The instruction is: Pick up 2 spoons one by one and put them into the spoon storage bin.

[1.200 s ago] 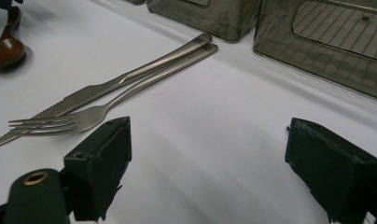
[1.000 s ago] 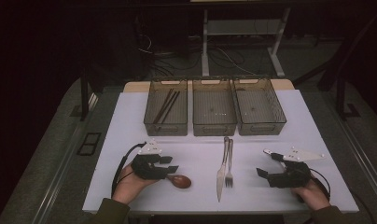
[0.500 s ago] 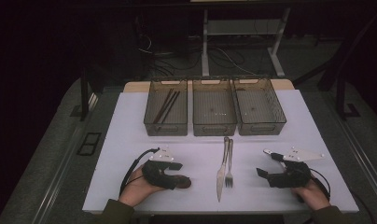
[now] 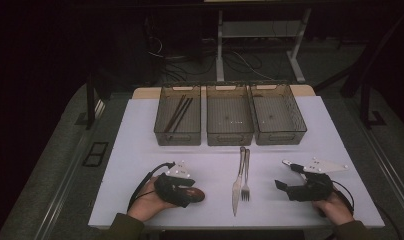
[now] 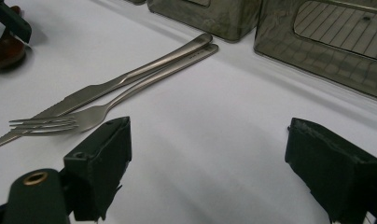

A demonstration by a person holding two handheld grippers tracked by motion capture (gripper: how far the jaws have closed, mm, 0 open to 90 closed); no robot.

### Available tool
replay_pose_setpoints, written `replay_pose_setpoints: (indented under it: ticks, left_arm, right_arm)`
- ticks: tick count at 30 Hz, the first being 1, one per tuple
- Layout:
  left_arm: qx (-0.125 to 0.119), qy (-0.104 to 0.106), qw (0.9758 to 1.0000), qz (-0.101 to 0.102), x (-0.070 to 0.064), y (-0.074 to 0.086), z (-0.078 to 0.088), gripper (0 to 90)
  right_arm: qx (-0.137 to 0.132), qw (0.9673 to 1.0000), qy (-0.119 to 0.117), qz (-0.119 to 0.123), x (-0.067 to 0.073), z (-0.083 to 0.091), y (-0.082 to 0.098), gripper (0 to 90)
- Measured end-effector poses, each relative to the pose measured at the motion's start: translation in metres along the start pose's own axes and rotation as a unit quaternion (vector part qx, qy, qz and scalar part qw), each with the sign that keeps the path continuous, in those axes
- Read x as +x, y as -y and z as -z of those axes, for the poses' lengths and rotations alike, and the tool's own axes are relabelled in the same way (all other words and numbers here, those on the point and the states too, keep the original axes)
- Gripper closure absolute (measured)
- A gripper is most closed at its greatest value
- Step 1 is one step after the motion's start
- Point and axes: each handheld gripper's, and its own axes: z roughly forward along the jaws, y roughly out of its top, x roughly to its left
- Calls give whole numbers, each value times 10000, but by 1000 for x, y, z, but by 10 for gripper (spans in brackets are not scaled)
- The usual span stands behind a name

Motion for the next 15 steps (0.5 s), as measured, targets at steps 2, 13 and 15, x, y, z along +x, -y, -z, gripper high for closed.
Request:
replay_pose_setpoints:
  ticks: [2, 13, 15]
  left_arm:
    - [7, 6, 10000, 69, -1, 0, -1, 396]
    - [96, 49, 9999, -115, -2, 2, 0, 415]
    - [145, 51, 9997, -182, -1, 3, 0, 433]
  right_arm:
    - [2, 10000, 1, 0, 0, 0, 0, 142]
    - [12, 10000, 5, 4, 0, 0, 0, 142]
    - [15, 10000, 5, 4, 0, 0, 0, 142]
